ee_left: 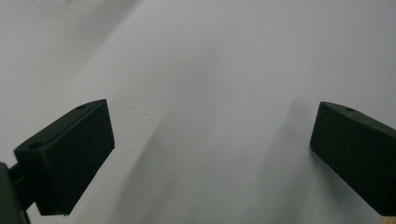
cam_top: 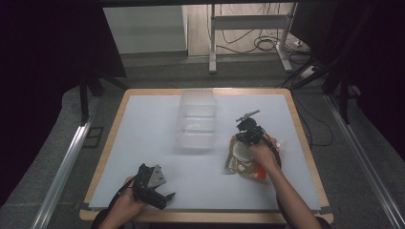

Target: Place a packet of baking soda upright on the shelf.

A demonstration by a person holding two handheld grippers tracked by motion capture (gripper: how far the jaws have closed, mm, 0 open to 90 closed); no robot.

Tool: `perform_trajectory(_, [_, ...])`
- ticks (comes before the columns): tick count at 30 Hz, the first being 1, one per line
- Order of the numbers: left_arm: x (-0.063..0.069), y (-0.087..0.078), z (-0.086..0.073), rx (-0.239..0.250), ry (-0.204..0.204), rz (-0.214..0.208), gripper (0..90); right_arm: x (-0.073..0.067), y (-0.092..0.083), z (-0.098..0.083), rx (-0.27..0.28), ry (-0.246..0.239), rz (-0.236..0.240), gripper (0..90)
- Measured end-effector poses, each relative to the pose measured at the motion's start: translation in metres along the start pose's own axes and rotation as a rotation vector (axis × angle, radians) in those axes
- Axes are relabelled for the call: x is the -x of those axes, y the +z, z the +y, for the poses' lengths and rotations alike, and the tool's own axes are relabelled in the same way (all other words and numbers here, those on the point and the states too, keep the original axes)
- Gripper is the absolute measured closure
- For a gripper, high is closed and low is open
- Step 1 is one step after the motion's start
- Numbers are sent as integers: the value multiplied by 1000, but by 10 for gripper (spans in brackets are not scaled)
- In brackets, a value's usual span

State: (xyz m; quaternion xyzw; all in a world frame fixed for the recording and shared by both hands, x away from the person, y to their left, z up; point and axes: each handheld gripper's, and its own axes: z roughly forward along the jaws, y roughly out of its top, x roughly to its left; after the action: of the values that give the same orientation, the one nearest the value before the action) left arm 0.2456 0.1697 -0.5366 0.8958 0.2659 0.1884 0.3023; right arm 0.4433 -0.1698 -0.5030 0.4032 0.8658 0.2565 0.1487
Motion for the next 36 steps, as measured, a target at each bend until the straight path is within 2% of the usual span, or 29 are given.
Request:
perform_trajectory(5, [0, 0, 0, 0, 2, 0, 0, -12, 0, 0, -4, -28, -11, 887])
perform_trajectory(17, [1, -1, 0, 0, 6, 0, 0, -34, -1, -4, 7, -83, 13, 886])
perform_trajectory(28, [2, 0, 0, -4, 12, 0, 0, -55, -7, -14, 22, -148, 90, 872])
perform_trajectory(32, [2, 0, 1, -6, 15, 2, 0, -60, -10, -18, 22, -156, 106, 863])
perform_trajectory(36, [2, 0, 1, -6, 17, 2, 0, -67, -13, -21, 19, -185, 114, 853])
